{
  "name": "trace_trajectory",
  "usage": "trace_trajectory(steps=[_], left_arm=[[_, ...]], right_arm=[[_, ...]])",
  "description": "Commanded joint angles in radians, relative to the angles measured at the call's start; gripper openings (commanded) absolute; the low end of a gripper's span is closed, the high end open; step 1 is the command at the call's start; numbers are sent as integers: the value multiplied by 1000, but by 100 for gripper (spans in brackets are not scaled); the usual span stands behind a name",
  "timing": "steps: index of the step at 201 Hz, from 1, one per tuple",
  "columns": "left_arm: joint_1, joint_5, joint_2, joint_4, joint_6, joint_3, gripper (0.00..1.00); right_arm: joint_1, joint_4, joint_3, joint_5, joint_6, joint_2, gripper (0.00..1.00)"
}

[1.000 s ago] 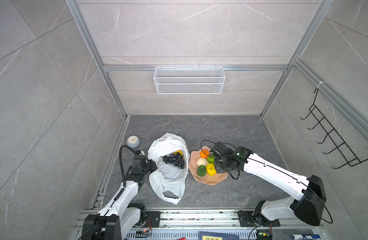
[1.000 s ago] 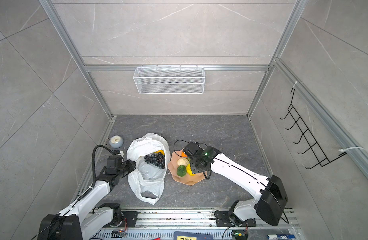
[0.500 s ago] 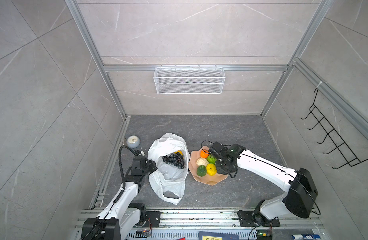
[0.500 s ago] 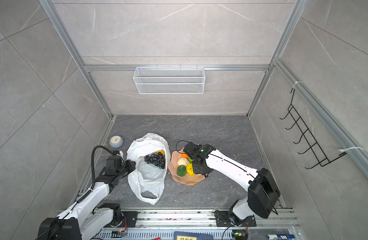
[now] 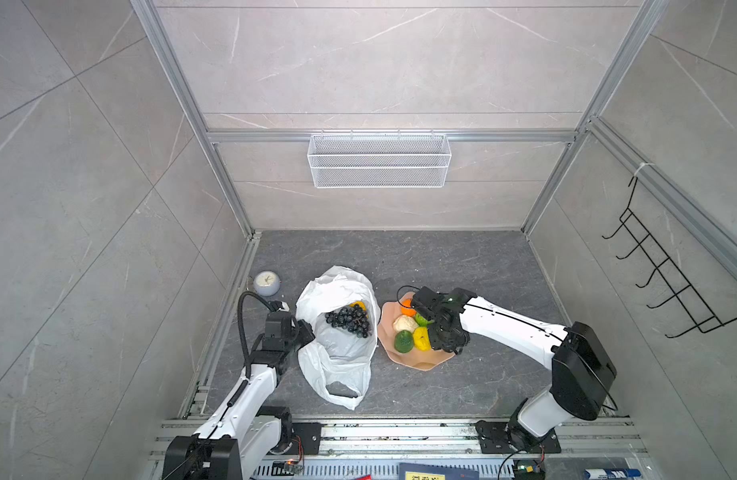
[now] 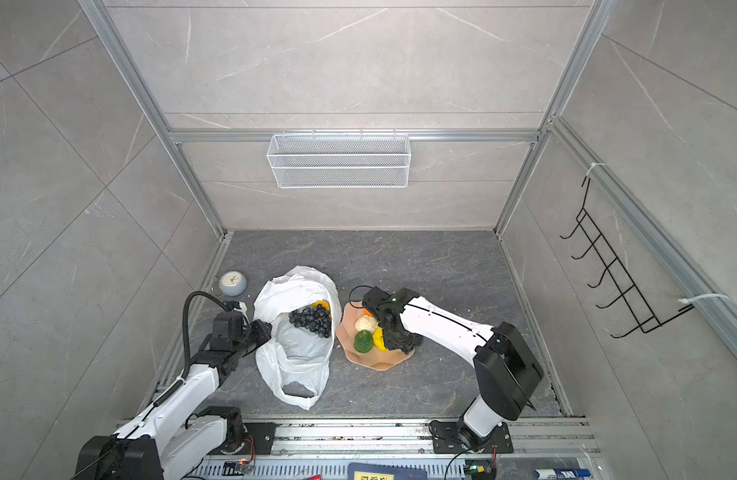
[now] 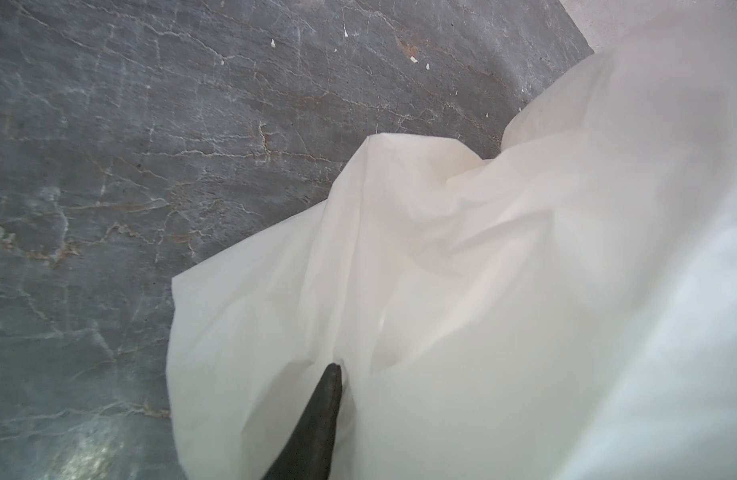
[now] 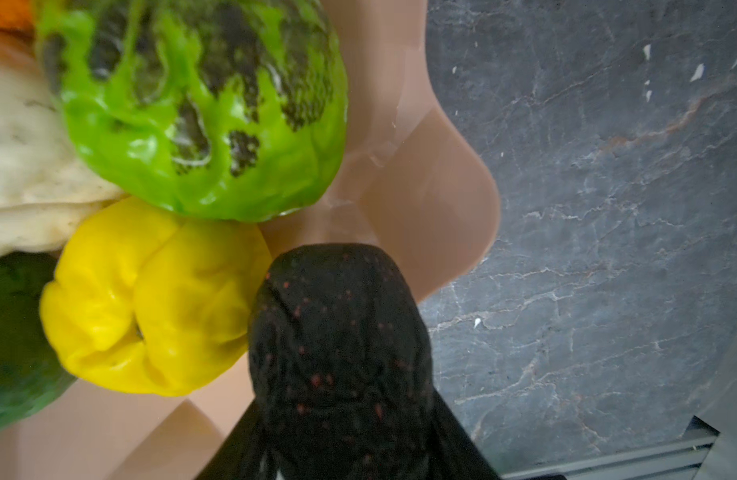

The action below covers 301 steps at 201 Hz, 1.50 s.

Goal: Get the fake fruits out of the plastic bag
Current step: 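Open the right gripper and reach back into the bag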

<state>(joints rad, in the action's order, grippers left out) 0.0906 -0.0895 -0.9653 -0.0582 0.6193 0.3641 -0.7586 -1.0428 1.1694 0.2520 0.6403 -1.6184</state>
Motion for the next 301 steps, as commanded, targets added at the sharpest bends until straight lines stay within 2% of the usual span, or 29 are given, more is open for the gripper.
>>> trace_trajectory(steps=[1,23,53,73,115,139,161,180,195,207,239,262,301], left_arm=[[-4,-4,8,14,-22,0,26],[-5,-1,5,11,-23,3,27],[-4,0,20,12,-23,-4,27],[-5,2,19,18,-22,-4,27],[-5,-21,37,24,-27,-11,26],[-5,-31,66,45,-33,-27,24],[-4,-53,72,62,-36,-30,21],[-5,-80,75,82,-40,-28,14],[-4,-89,84,84,-43,-30,10],[-4,-76,96,78,-44,-36,8],[-4,-19,116,49,-28,-39,6],[-5,33,105,16,-15,-31,6],[-5,81,103,-14,-7,-23,8]], right_arm=[[3,9,-5,33,8,-25,43],[3,10,4,40,1,-43,46],[0,17,-2,46,-16,-33,61],[-1,24,-12,49,-22,3,67],[-34,-4,17,116,-16,67,68],[-121,-4,78,193,0,112,67],[-250,182,123,172,-67,140,65],[-324,358,177,87,-145,79,63],[-337,465,227,-16,-161,-1,63],[-337,514,274,-62,-119,-71,61],[-337,601,384,-113,111,-240,59],[-337,664,433,-118,268,-349,57],[-337,732,526,-107,429,-506,56]])
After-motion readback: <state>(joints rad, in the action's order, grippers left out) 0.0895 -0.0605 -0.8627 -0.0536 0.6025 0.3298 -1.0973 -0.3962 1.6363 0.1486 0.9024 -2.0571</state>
